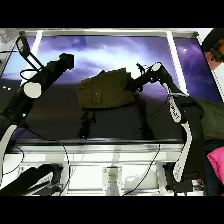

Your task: Fold the clothes and pants, and hang the long-sleeved shirts on hangers.

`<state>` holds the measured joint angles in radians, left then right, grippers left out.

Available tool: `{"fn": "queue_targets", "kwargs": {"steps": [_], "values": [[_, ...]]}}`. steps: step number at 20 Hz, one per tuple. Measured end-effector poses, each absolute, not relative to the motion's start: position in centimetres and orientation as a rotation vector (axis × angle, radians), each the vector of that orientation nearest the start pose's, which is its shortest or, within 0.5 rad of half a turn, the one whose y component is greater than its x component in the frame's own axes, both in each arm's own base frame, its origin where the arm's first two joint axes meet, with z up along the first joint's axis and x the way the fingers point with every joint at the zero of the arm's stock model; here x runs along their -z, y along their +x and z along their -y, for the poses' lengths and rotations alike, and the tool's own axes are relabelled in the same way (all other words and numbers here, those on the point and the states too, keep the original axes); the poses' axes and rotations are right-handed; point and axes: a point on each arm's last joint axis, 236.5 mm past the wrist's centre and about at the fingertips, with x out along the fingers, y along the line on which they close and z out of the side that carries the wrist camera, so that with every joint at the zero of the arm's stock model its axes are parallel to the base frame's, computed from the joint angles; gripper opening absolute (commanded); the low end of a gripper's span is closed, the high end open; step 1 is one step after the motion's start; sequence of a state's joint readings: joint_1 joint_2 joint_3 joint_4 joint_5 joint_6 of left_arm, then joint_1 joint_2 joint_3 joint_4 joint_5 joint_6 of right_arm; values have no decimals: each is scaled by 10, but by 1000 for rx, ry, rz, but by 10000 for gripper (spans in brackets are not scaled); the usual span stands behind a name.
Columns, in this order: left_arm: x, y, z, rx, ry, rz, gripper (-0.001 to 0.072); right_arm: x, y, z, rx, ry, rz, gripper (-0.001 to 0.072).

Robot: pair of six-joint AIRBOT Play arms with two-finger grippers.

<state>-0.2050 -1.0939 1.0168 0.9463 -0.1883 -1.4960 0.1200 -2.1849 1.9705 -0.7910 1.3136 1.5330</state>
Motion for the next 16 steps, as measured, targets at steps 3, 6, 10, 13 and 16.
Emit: {"fn": "queue_targets", "kwargs": {"steps": [3, 6, 10, 13, 16], "values": [[-192, 478, 127, 245, -523, -316, 583, 68, 525, -216, -546, 640, -1437, 20], [-192, 478, 127, 245, -523, -317, 582, 55, 530, -182, -451, 660, -1444, 20], [-192, 477, 127, 246, -523, -317, 582, 41, 517, -98, -278, 629, -1504, 20], [-192, 477, 127, 246, -525, -317, 582, 23, 502, -21, -132, 628, -1518, 19], [-192, 477, 127, 246, -527, -317, 582, -2, 481, 55, 6, 670, -1492, 20]]}}
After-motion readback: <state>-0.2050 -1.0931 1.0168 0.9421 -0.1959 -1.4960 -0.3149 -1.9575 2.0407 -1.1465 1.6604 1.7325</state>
